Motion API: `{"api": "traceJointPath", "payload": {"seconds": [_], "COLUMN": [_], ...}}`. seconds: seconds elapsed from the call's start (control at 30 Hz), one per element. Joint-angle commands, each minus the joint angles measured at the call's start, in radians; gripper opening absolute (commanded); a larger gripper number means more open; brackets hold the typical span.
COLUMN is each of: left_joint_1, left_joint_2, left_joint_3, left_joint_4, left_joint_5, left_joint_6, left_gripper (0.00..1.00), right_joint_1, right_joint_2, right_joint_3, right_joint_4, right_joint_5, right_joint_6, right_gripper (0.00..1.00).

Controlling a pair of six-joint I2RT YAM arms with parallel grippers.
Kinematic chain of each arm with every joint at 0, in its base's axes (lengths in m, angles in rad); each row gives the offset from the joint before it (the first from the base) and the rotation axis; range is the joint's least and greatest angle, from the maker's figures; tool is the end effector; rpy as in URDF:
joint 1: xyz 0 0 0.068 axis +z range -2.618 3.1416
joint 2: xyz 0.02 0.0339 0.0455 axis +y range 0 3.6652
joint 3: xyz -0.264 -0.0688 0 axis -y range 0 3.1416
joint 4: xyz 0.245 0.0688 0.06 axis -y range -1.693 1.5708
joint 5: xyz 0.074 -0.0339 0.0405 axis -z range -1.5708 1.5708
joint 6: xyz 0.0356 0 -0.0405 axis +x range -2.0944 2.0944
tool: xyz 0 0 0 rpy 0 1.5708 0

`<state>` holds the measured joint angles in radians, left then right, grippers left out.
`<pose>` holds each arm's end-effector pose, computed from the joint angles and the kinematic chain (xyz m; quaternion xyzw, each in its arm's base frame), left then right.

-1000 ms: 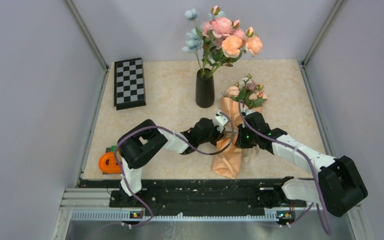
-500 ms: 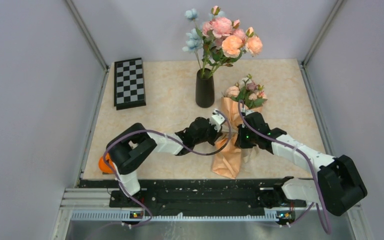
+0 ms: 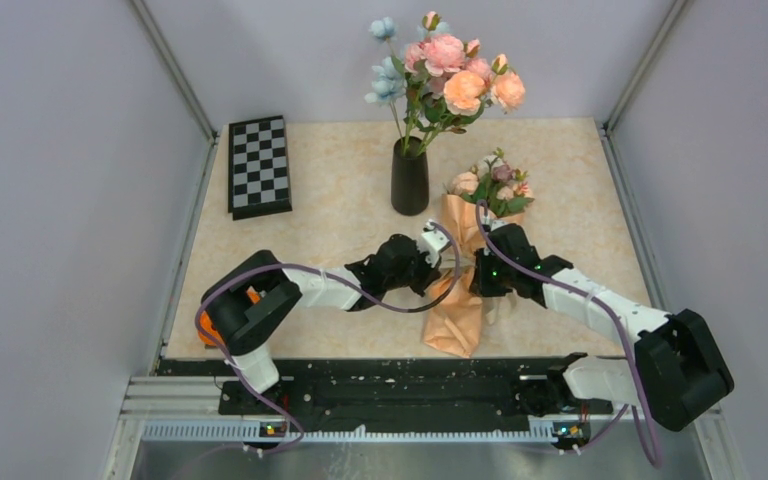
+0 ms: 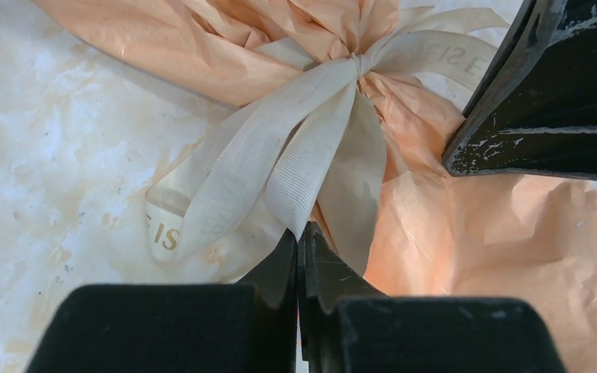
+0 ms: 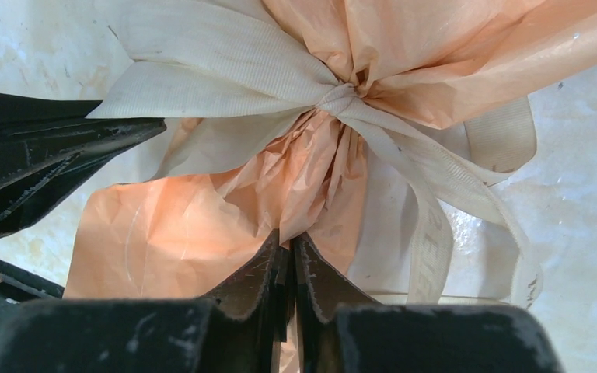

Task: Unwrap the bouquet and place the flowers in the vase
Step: Untie the ribbon from the wrapping paper.

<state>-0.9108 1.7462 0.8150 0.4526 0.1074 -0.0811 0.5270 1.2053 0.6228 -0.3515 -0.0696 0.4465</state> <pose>0.2162 -0.2848 0.1623 0.3694 0.7697 -0.2871 0.4343 0.1961 0.1170 0.1873 -0.0491 0.9480 0.1755 0.2611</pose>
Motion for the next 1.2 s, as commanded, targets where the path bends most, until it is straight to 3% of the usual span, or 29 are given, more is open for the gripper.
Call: {"api": "traceJointPath", "payload": {"seconds": [0.0, 0.13, 0.3, 0.7, 0.97, 1.17], "left_joint_1": [-0.003, -0.003, -0.002, 0.002, 0.021, 0.026], "left_joint_2": [-0.060, -0.060, -0.069, -0.149, -0.170, -0.177], "left_joint_3": [0.004, 0.009, 0.007, -0.042, -0.058, -0.063], "left_joint_4": [-0.048, -0.083, -0.135, -0.249, -0.297, -0.308], "left_joint_5": [-0.007, -0.015, -0.097, -0.252, -0.287, -0.287], "left_joint_6": [-0.026, -0.048, -0.091, -0.147, -0.162, -0.163], "left_gripper": [0.00, 0.00, 0.00, 0.00, 0.00, 0.00], "right_joint_1": [-0.002, -0.002, -0.004, -0.196, -0.200, -0.198], "right_joint_2": [-0.002, -0.033, -0.087, -0.124, -0.098, -0.086], "right_joint_3": [0.060, 0.107, 0.164, 0.027, -0.035, -0.074], "right_joint_4": [-0.017, -0.062, -0.165, -0.143, -0.120, -0.037], "right_joint_5": [-0.005, 0.009, 0.126, 0.108, 0.134, 0.061], "right_joint_6": [-0.002, 0.009, 0.046, 0.112, 0.097, 0.062], "right_gripper": [0.19, 0.42, 0.55, 0.56, 0.54, 0.54]}}
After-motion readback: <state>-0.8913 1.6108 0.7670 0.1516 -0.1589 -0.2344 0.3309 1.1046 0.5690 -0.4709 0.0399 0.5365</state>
